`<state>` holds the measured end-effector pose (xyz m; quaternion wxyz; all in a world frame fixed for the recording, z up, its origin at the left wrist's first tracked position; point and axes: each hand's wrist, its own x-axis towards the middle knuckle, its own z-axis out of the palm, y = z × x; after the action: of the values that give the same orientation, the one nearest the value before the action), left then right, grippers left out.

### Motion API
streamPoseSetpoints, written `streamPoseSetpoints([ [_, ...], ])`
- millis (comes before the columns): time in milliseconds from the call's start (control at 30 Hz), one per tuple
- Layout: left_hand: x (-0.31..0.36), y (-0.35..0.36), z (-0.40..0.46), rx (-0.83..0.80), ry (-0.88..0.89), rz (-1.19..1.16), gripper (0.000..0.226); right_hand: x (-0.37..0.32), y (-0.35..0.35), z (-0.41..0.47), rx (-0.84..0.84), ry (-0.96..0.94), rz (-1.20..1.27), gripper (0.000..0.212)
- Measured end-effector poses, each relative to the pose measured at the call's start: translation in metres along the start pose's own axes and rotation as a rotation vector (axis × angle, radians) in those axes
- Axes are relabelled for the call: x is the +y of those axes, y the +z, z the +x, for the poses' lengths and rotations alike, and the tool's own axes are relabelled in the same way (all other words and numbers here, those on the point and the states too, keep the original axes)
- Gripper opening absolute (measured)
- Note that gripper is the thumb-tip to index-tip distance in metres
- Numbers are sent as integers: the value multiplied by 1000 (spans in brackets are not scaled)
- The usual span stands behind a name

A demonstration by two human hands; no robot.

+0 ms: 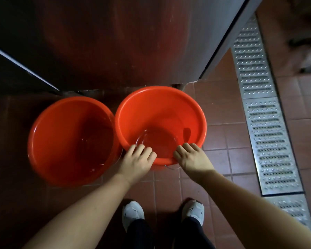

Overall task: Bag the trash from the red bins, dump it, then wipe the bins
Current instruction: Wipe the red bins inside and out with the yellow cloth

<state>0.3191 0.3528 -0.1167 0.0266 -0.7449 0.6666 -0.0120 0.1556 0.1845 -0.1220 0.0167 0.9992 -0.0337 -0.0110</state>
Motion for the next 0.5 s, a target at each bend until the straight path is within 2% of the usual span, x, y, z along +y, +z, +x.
streamPoseSetpoints([
  [200, 2, -106, 9, -8, 63, -18, 7, 20, -115, -16, -24, -12, -8, 15],
  [300, 2, -195, 12, -1, 105, -11, 7, 29, -200, -26, -13, -2, -7, 13],
  [500, -3, -381, 8, -7, 183, 40, 21, 34, -370, -48, 37, 7, -33, 12],
])
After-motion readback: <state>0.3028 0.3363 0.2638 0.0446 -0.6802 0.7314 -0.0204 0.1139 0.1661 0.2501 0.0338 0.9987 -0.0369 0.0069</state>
